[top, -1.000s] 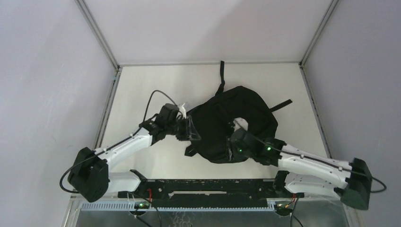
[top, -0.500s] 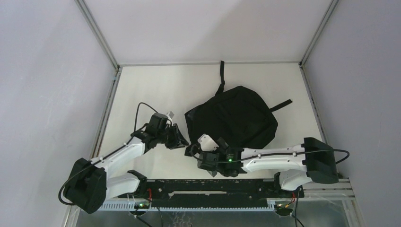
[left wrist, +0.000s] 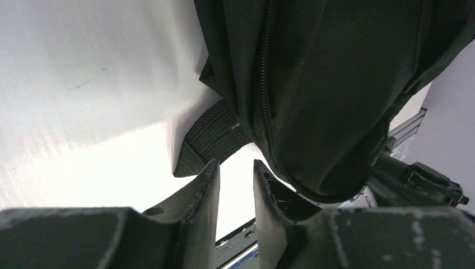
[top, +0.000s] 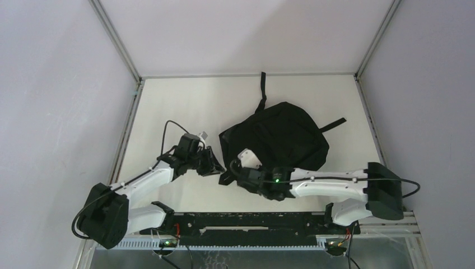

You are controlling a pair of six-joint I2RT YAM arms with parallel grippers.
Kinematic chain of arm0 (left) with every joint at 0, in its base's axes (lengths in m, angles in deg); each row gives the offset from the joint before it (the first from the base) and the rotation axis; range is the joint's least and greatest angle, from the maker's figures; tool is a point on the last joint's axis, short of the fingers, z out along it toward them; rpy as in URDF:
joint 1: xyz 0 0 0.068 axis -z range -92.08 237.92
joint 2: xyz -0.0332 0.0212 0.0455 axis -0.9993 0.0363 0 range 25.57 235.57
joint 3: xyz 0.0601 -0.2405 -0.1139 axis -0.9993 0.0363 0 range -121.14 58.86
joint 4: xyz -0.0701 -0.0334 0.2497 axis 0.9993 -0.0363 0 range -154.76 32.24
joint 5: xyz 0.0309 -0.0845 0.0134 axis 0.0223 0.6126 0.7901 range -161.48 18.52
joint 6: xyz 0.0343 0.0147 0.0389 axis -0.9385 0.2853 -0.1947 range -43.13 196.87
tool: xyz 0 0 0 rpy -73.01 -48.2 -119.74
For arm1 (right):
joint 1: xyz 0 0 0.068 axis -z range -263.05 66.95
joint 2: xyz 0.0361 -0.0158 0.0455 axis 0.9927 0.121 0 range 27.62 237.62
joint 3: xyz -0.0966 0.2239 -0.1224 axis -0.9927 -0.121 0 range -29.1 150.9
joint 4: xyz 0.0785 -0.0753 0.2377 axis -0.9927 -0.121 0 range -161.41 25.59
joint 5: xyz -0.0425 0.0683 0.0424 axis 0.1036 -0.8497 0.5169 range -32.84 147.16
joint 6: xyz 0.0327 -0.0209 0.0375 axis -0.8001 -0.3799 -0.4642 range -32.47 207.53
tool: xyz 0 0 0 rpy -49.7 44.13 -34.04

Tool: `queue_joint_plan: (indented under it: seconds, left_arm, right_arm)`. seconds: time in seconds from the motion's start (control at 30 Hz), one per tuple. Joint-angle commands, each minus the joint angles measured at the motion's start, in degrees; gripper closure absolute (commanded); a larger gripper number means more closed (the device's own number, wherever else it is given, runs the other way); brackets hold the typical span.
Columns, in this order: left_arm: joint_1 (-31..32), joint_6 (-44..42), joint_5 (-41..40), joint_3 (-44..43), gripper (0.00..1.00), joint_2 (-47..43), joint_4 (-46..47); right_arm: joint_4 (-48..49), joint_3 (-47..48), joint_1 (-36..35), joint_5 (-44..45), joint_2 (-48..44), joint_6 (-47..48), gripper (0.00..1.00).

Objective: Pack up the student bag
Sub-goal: Adjust the student bag at the center of the board.

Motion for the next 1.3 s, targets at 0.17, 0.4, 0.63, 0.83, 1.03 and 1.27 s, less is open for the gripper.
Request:
queue_joint_plan:
  seconds: [0.17, 0.4, 0.63, 0.83, 1.03, 1.27]
  left_arm:
    - [3.7, -2.5, 0.3, -2.0, 0.67, 0.9, 3.7]
    - [8.8, -4.9, 1.0, -5.0, 0.67, -1.6, 5.9]
    - [13.0, -5.9, 4.7, -5.1, 0.67, -6.1, 11.9]
    - [16.5, -6.2, 3.5, -7.6, 0.65, -2.5, 13.1]
    - [18.0, -6.9, 0.1, -11.7, 0.64, 4.1, 14.6]
    - [18.3, -6.2, 1.5, -13.7, 0.65, 12.4, 17.3]
  right_arm:
    - [11.8, 2.7, 13.5, -12.2, -7.1, 1.3, 1.00]
    - [17.0, 9.4, 24.4, -24.7, -1.3, -6.0, 1.00]
    - [22.1, 12.0, 28.6, -34.1, 3.8, -15.5, 1.00]
    - [22.5, 12.0, 27.9, -32.9, 5.3, -17.3, 1.00]
    - [21.4, 12.0, 29.0, -33.9, 2.9, -15.9, 0.81]
    - [15.4, 6.6, 31.6, -29.4, -9.7, -13.0, 0.44]
